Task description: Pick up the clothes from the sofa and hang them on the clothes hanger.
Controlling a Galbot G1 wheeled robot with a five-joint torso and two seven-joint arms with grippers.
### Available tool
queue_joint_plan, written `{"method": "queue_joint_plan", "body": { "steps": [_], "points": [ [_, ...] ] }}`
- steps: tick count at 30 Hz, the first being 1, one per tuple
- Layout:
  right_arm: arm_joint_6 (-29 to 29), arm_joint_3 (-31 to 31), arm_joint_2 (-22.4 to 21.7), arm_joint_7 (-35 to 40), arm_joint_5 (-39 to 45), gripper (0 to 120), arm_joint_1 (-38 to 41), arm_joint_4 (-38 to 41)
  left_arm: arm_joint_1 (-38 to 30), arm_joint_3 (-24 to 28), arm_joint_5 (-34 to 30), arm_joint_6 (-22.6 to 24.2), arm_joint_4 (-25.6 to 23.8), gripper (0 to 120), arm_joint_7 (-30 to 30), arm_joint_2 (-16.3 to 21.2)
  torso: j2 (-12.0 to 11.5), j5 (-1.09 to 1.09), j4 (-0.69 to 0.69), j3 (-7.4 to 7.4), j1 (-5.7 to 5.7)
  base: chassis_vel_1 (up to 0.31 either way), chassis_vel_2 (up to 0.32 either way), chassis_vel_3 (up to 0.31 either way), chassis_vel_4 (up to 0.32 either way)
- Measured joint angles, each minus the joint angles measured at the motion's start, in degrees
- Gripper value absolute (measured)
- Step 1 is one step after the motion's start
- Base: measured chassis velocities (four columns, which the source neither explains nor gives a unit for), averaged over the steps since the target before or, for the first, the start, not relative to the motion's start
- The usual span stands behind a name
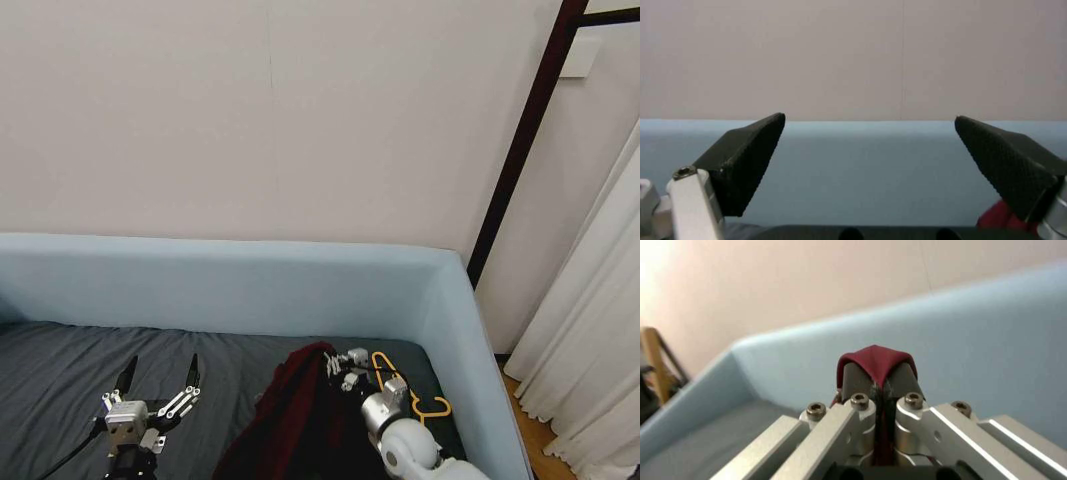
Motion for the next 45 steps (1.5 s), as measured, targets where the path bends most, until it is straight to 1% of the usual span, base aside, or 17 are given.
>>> {"method": "queue_joint_plan", "body": {
  "steps": [2,6,14,20,24,26,29,30,33,34,36,37,38,39,40,42,45],
  "points": [
    [0.4,-0.7,-0.8,-0.6,1.5,0,2.3,0.7,0.0,-0.1,-0.1,-0.1,0.0,100,0.0,0.2,0.0,0.0,0.0,0.0,0.0,0.0,0.0,0.0,0.0],
    [0.6,-3.1,-2.6,-1.1,5.7,0,11.0,1.2,-0.1,-0.3,-0.6,-0.3,0.0,100,-0.1,0.6,0.0,0.01,-0.01,0.0,0.0,0.0,0.0,0.0,0.0],
    [-0.3,-3.6,-1.0,1.1,11.5,0,29.0,-0.4,-0.5,-0.5,-1.2,-0.3,0.4,100,-0.1,0.9,0.0,-0.01,0.01,0.01,0.01,0.0,0.0,0.0,0.0],
    [-0.5,-3.6,0.7,1.2,14.2,0,35.3,-2.3,-1.0,-0.4,-1.3,-0.3,0.9,100,-0.2,0.7,0.0,0.0,-0.01,0.01,0.0,0.0,0.0,0.0,0.0],
    [0.1,-2.9,3.2,0.8,15.9,0,40.7,-5.6,-1.2,-0.2,-1.3,-0.6,1.7,100,-0.2,0.5,0.0,-0.01,0.01,0.0,0.0,0.0,0.0,0.0,0.0],
    [0.4,-2.6,3.6,1.0,16.9,0,41.0,-5.5,-1.3,-0.2,-1.3,-0.8,1.9,100,-0.2,0.5,0.0,-0.02,0.03,0.0,0.01,0.0,0.0,0.0,0.0],
    [0.3,-3.3,1.1,3.7,18.3,0,35.5,-0.4,-1.6,-0.2,-1.4,-1.1,2.7,100,-0.2,0.8,0.0,-0.02,0.04,-0.01,0.0,0.0,0.0,0.0,0.0],
    [0.3,-3.3,1.1,3.7,18.3,0,35.5,-0.4,-1.6,-0.2,-1.4,-1.1,2.7,100,-0.2,0.8,0.0,-0.02,0.04,-0.01,0.0,0.0,0.0,0.0,0.0],
    [-3.6,-4.2,-7.8,5.9,12.6,0,21.3,6.3,-2.0,-0.3,-2.1,-1.1,3.2,100,-0.2,1.3,0.0,0.03,0.01,-0.01,0.0,0.0,0.0,0.0,0.0],
    [-3.6,-4.2,-7.8,5.9,12.6,0,21.3,6.3,-2.0,-0.3,-2.1,-1.1,3.2,100,-0.2,1.3,0.0,0.03,0.01,-0.01,0.0,0.0,0.0,0.0,0.0],
    [-7.4,-1.9,-15.1,6.3,9.0,0,9.0,10.3,-2.5,-0.9,-2.6,-1.1,3.6,100,-0.2,1.8,0.0,0.08,-0.05,0.01,0.0,0.0,0.0,0.0,0.0],
    [-8.4,-0.8,-16.8,6.2,8.1,0,5.7,11.3,-2.7,-1.1,-2.8,-1.0,3.9,100,-0.2,2.0,0.0,0.06,-0.06,0.0,0.0,0.0,0.0,0.0,0.0],
    [-10.5,1.3,-19.9,5.8,6.0,0,-1.2,13.3,-3.1,-1.5,-3.0,-0.8,4.3,100,-0.2,2.4,0.0,0.03,-0.08,-0.02,-0.01,0.0,0.0,0.0,0.0],
    [-10.5,1.3,-19.9,5.8,6.0,0,-1.2,13.3,-3.1,-1.5,-3.0,-0.8,4.3,100,-0.2,2.4,0.0,0.03,-0.08,-0.02,-0.01,0.0,0.0,0.0,0.0],
    [-11.7,2.5,-21.8,5.3,4.1,0,-5.9,14.1,-3.5,-2.0,-3.2,-0.5,4.9,100,-0.3,2.8,0.0,0.02,-0.08,-0.02,-0.02,0.0,0.0,0.0,0.0],
    [-12.5,3.7,-23.2,4.7,1.9,0,-10.3,14.4,-4.0,-2.4,-3.5,-0.1,5.7,100,-0.3,3.3,0.0,0.03,-0.07,-0.01,-0.01,0.0,0.0,0.0,0.0],
    [-12.9,4.6,-23.9,4.3,0.1,0,-13.5,14.2,-4.4,-2.7,-3.6,0.1,6.3,100,-0.3,3.7,0.0,0.03,-0.05,-0.02,-0.02,0.0,0.0,0.0,0.0]
  ]
}}
